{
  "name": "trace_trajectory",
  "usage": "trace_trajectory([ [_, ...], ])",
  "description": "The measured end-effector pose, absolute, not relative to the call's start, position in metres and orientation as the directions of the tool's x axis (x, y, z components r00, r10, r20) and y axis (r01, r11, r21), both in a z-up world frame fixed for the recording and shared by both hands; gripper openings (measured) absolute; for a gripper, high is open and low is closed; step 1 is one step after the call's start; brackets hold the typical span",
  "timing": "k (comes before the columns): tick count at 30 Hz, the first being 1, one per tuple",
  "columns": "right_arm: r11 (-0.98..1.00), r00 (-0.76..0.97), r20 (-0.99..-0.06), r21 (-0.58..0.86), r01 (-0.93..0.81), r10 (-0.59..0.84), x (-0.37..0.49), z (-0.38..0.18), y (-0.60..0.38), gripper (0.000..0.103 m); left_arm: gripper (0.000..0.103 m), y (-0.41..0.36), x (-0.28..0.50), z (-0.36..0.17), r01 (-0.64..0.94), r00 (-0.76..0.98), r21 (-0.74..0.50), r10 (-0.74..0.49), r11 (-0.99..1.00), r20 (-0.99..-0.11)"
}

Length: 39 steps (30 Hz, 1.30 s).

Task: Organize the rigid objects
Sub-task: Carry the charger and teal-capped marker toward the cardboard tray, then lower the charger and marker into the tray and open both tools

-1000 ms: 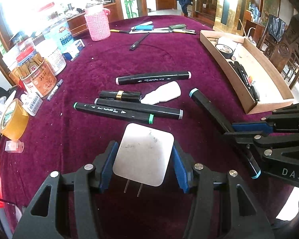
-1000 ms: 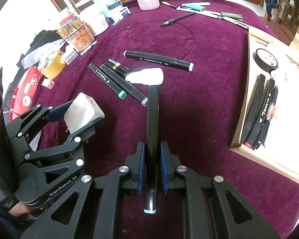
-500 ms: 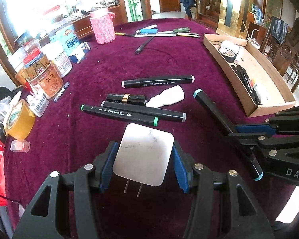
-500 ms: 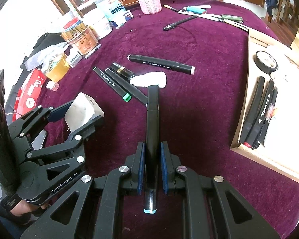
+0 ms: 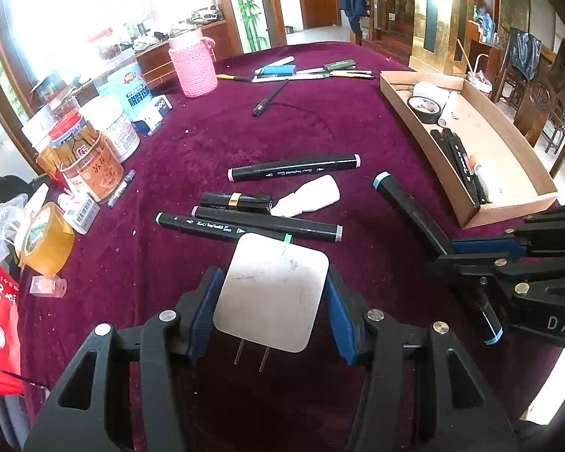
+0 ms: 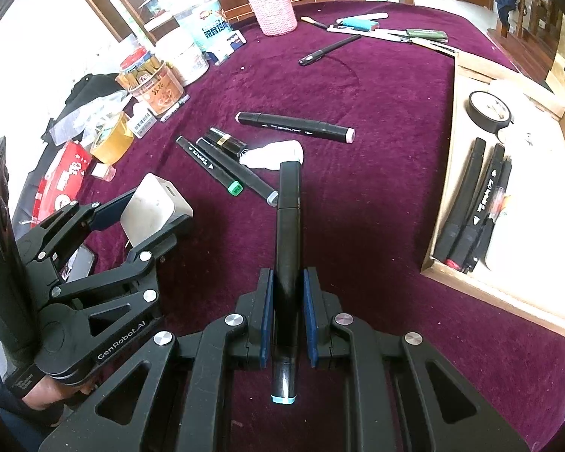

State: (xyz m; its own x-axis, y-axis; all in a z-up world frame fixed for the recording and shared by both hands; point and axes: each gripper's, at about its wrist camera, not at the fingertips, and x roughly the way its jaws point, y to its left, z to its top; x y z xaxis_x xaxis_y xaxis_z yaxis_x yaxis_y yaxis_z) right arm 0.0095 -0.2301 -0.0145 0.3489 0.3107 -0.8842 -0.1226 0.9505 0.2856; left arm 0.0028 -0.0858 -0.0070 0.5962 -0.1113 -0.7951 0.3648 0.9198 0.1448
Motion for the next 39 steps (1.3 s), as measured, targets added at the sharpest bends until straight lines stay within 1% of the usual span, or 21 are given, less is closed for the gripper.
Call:
trace_trajectory([
  [21,0.941,0.415,-0.851,0.337,-0.04,0.322,0.0,0.003,-0.269,0.014,0.052,-0.117,-0.002,0.014,0.399,0.634,0.192,-0.119,0.896,-0.764],
  [33,0.929,0.462,-0.832,0.369,0.044,0.308,-0.007,0.009,-0.31,0.014,0.052,-0.156,0.003,0.023,0.466,0.634,0.206,-0.162,0.86,-0.756],
  [39,0.918,0.486,-0.824,0.385,0.1,0.292,-0.012,0.012,-0.34,0.014,0.052,-0.187,0.007,0.031,0.513,0.631,0.205,-0.204,0.834,-0.749],
])
